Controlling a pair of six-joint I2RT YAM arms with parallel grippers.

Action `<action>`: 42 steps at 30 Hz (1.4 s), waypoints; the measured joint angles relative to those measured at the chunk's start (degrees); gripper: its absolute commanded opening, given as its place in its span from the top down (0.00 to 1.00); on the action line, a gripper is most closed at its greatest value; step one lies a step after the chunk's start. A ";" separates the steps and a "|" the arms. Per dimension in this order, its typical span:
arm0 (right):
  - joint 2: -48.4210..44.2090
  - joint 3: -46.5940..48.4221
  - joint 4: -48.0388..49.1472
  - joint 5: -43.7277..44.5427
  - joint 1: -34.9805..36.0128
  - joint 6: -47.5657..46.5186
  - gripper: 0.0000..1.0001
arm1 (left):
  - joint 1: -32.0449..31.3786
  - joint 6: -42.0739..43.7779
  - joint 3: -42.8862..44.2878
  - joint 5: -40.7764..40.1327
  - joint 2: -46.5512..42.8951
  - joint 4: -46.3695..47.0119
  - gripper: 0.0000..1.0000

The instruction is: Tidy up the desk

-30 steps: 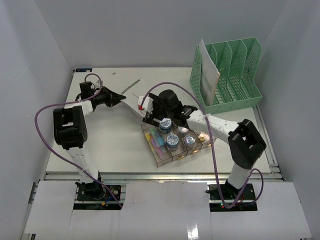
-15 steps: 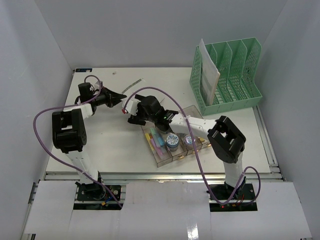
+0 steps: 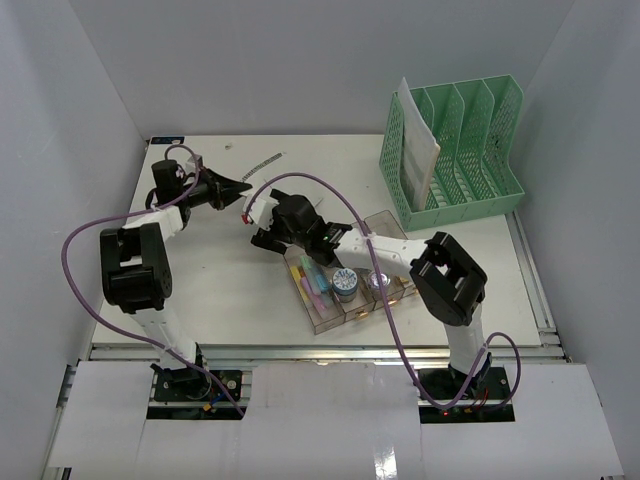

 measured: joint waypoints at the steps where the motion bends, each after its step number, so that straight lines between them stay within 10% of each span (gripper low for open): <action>1: 0.00 -0.06 0.30 0.58 0.23 0.29 0.07 | 0.00 -0.26 0.00 0.01 -0.32 0.00 1.00; 6: 1.01 0.04 4.65 7.64 2.17 -0.60 0.03 | 0.00 -1.76 -0.37 0.19 -3.02 0.72 1.00; 19: 0.99 -6.24 14.42 12.56 1.04 -5.30 0.88 | -0.04 -2.22 -1.86 1.45 -6.12 0.43 0.99; 28: -9.09 -7.26 8.26 0.23 -3.02 -1.70 0.92 | -0.01 2.81 1.73 1.87 -7.25 -6.51 0.28; 42: -29.51 -6.24 -0.64 -13.94 -16.05 9.91 0.92 | 0.04 27.96 9.99 -10.49 -18.37 -23.22 0.19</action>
